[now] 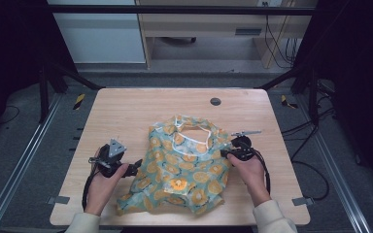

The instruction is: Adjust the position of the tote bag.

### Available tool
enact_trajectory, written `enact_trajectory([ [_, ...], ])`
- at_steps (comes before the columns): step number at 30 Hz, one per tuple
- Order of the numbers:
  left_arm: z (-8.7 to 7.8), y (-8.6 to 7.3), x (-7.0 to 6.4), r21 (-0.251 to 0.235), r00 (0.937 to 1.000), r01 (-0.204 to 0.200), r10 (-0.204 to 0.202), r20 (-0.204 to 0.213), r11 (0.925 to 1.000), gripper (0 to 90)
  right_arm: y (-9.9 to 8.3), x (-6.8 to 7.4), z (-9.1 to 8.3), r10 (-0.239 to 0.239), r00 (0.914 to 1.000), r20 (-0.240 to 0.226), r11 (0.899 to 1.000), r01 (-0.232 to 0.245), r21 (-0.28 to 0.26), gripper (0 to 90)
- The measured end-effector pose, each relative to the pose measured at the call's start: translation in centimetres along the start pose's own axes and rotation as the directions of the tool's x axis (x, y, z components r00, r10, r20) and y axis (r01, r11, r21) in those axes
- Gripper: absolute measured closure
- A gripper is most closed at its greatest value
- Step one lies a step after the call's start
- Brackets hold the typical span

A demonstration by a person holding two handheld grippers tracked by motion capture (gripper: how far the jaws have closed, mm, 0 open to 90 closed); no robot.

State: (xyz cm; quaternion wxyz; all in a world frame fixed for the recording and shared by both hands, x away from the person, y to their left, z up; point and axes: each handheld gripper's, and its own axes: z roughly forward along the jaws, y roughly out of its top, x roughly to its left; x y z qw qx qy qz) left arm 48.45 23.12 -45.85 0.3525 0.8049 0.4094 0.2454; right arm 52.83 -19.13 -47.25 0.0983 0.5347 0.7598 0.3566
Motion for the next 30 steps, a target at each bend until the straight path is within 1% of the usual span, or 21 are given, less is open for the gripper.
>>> enact_trajectory([
  [1,0.2,0.3,0.0,-0.002,1.0000,0.002,-0.002,0.009,1.0000,5.2,0.0,0.0,-0.2,-0.020,0.9998,-0.001,1.000,0.020,-0.016,82.5],
  [2,0.3,0.7,0.2,0.005,0.9998,-0.004,0.004,0.017,1.0000,5.8,0.1,0.0,-0.5,-0.044,0.9990,0.000,0.998,0.044,-0.033,83.9],
  [5,1.0,2.1,0.7,-0.003,0.9984,0.027,-0.027,0.050,0.9996,6.9,0.3,0.1,-1.3,-0.105,0.9945,-0.001,0.992,0.105,-0.073,87.2],
  [6,1.3,2.7,0.8,-0.005,0.9978,0.031,-0.031,0.059,0.9995,7.3,0.4,0.2,-1.5,-0.111,0.9938,-0.005,0.991,0.110,-0.076,87.4],
  [8,2.1,3.9,1.1,-0.006,0.9954,0.040,-0.040,0.087,0.9992,7.5,0.4,0.4,-1.8,-0.151,0.9886,-0.002,0.985,0.150,-0.081,87.6],
  [10,3.1,5.1,1.3,-0.003,0.9924,0.053,-0.052,0.111,0.9986,7.6,0.4,0.5,-1.9,-0.185,0.9827,0.014,0.980,0.185,-0.077,87.0],
  [12,4.0,6.3,1.4,0.006,0.9922,0.053,-0.053,0.112,0.9986,7.6,0.4,0.7,-2.0,-0.190,0.9816,0.018,0.978,0.191,-0.078,86.6],
  [13,4.4,6.8,1.4,0.011,0.9906,0.065,-0.066,0.120,0.9978,7.7,0.4,0.7,-2.1,-0.203,0.9790,0.019,0.976,0.204,-0.081,86.6],
  [15,5.2,7.7,1.3,0.024,0.9865,0.070,-0.072,0.147,0.9973,7.7,0.3,0.8,-2.1,-0.213,0.9768,0.027,0.974,0.214,-0.074,86.5],
  [16,5.5,8.2,1.2,0.032,0.9870,0.066,-0.070,0.145,0.9973,7.6,0.3,0.7,-2.1,-0.220,0.9751,0.027,0.972,0.222,-0.075,86.4],
  [18,6.2,8.9,0.9,0.057,0.9896,0.042,-0.050,0.135,0.9974,7.6,0.3,0.7,-2.2,-0.224,0.9742,0.029,0.971,0.226,-0.076,86.2],
  [21,7.2,9.6,0.5,0.099,0.9871,0.038,-0.053,0.151,0.9943,6.7,0.3,0.7,-2.2,-0.224,0.9743,0.025,0.971,0.225,-0.080,85.9],
  [22,7.5,9.7,0.4,0.104,0.9880,0.032,-0.047,0.147,0.9941,6.2,0.3,0.7,-2.2,-0.225,0.9739,0.027,0.971,0.227,-0.081,85.9],
  [23,7.7,9.7,0.3,0.112,0.9905,0.029,-0.044,0.130,0.9932,6.2,0.3,0.7,-2.2,-0.227,0.9735,0.026,0.970,0.229,-0.083,85.8],
  [24,8.0,9.7,0.2,0.121,0.9922,0.027,-0.042,0.118,0.9923,6.2,0.3,0.7,-2.2,-0.232,0.9724,0.026,0.969,0.233,-0.084,85.8],
  [25,8.2,9.6,0.2,0.131,0.9926,0.023,-0.039,0.115,0.9911,6.2,0.3,0.8,-2.2,-0.229,0.9730,0.027,0.969,0.231,-0.083,85.6],
  [28,8.7,9.0,0.2,0.152,0.9910,0.034,-0.053,0.123,0.9877,5.9,0.3,0.9,-2.2,-0.228,0.9733,0.025,0.969,0.230,-0.088,85.6],
  [29,8.7,8.7,0.1,0.155,0.9906,0.033,-0.053,0.126,0.9874,5.9,0.3,0.9,-2.3,-0.234,0.9720,0.025,0.968,0.235,-0.089,85.5],
  [30,8.8,8.4,0.1,0.161,0.9901,0.034,-0.055,0.129,0.9864,5.9,0.4,0.9,-2.3,-0.229,0.9730,0.024,0.969,0.231,-0.093,85.5],
])
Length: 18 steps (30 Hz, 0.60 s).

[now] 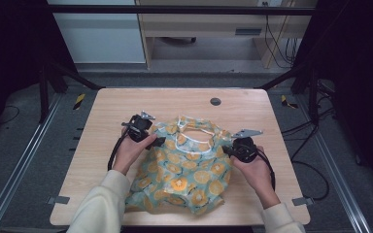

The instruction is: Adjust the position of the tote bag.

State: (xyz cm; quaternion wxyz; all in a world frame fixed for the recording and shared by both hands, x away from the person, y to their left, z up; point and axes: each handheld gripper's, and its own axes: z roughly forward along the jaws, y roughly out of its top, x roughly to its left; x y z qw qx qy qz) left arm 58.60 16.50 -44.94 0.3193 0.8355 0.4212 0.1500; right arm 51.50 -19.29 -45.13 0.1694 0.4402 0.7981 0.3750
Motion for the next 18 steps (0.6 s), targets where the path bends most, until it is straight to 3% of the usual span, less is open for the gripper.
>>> enact_trajectory([
  [5,0.5,-1.0,0.0,0.031,0.9997,0.004,-0.005,0.025,0.9995,6.1,0.1,-0.2,-0.1,0.006,1.0000,0.000,1.000,-0.006,-0.008,85.2],
  [8,0.9,-1.2,-0.2,0.063,0.9993,-0.018,0.016,0.034,0.9978,6.5,0.1,-0.2,-0.2,0.011,0.9999,0.000,1.000,-0.011,-0.009,85.1],
  [13,1.2,-1.4,-0.5,0.075,0.9985,-0.030,0.026,0.049,0.9968,8.6,0.1,-0.2,-0.2,0.011,0.9999,0.001,1.000,-0.011,-0.012,85.0],
  [18,1.4,-1.5,-0.7,0.091,0.9975,-0.039,0.034,0.062,0.9951,16.6,0.1,-0.2,-0.2,0.006,1.0000,0.000,1.000,-0.006,-0.013,85.0],
])
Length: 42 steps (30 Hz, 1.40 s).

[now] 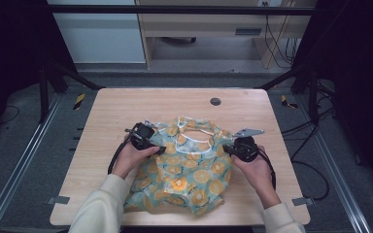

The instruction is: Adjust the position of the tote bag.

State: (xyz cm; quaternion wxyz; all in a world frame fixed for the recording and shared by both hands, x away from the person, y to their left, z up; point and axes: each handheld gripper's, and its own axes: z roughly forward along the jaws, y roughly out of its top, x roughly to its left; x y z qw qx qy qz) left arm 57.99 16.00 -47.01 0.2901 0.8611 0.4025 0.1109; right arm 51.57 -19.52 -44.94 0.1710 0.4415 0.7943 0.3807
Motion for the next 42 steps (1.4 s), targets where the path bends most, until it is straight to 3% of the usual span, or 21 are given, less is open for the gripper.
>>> enact_trajectory([
  [7,-0.1,0.0,0.0,0.007,0.9990,-0.041,0.041,0.018,0.9991,51.0,0.0,-0.1,0.0,0.008,1.0000,-0.004,1.000,-0.008,-0.003,85.1],
  [11,-0.2,-0.2,-0.2,-0.004,0.9974,-0.069,0.069,0.024,0.9976,74.6,0.0,-0.2,-0.1,0.003,1.0000,-0.002,1.000,-0.003,-0.008,85.4],
  [14,-0.4,-0.3,-0.2,-0.020,0.9966,-0.081,0.081,0.014,0.9965,86.6,0.1,-0.2,-0.2,-0.001,1.0000,-0.004,1.000,0.001,-0.014,85.6],
  [15,-0.4,-0.3,-0.2,-0.020,0.9966,-0.081,0.081,0.014,0.9965,88.2,0.2,-0.2,-0.2,0.000,1.0000,-0.004,1.000,0.000,-0.017,85.7],
  [17,-1.1,-0.2,-0.3,-0.062,0.9956,-0.092,0.091,-0.025,0.9938,89.2,0.3,-0.3,-0.4,-0.005,1.0000,-0.006,1.000,0.005,-0.025,85.7],
  [22,-3.5,-0.2,-0.7,-0.153,0.9871,-0.137,0.122,-0.105,0.9787,90.0,0.7,-0.4,-1.2,-0.015,0.9999,-0.006,0.998,0.014,-0.068,86.4],
  [26,-5.4,-0.5,-1.0,-0.221,0.9800,-0.163,0.132,-0.149,0.9616,90.0,1.2,-0.1,-2.0,-0.032,0.9994,-0.014,0.994,0.030,-0.104,87.4],
  [32,-7.0,-0.7,-1.5,-0.279,0.9586,-0.236,0.176,-0.224,0.9307,90.0,2.0,0.3,-3.1,-0.101,0.9945,-0.027,0.984,0.096,-0.147,88.9],
  [35,-7.5,-0.9,-1.5,-0.299,0.9612,-0.235,0.175,-0.213,0.9250,90.0,2.1,0.0,-3.4,-0.093,0.9941,-0.057,0.982,0.082,-0.169,89.1],
  [39,-8.1,-1.0,-1.7,-0.313,0.9508,-0.268,0.198,-0.238,0.9110,90.0,2.2,0.0,-3.7,-0.123,0.9903,-0.065,0.977,0.109,-0.183,89.2],
  [42,-8.7,-1.3,-1.9,-0.342,0.9500,-0.276,0.200,-0.240,0.8983,90.0,2.1,0.1,-4.2,-0.145,0.9865,-0.076,0.972,0.127,-0.199,89.2],
])
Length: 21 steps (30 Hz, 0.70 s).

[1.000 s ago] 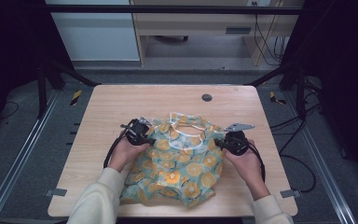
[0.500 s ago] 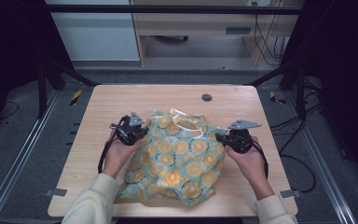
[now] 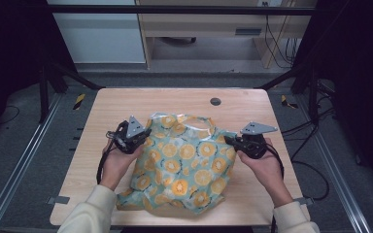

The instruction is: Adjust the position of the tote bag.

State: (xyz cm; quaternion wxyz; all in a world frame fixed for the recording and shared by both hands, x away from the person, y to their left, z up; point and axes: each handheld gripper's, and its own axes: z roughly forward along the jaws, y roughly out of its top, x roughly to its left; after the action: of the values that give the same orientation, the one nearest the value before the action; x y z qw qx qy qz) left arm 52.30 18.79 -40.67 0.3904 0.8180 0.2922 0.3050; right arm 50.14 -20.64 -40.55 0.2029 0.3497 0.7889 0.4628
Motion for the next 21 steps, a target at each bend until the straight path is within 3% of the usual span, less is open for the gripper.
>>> enact_trajectory([
  [11,-3.3,0.3,-1.3,-0.051,0.9990,-0.046,0.046,0.001,0.9977,90.0,0.2,1.6,-2.7,-0.101,0.9946,-0.023,0.994,0.100,-0.043,88.7],
  [21,-4.7,-0.1,-1.5,-0.071,0.9982,-0.057,0.059,0.016,0.9958,90.0,0.4,2.2,-3.3,-0.135,0.9900,-0.039,0.990,0.133,-0.045,86.6],
])
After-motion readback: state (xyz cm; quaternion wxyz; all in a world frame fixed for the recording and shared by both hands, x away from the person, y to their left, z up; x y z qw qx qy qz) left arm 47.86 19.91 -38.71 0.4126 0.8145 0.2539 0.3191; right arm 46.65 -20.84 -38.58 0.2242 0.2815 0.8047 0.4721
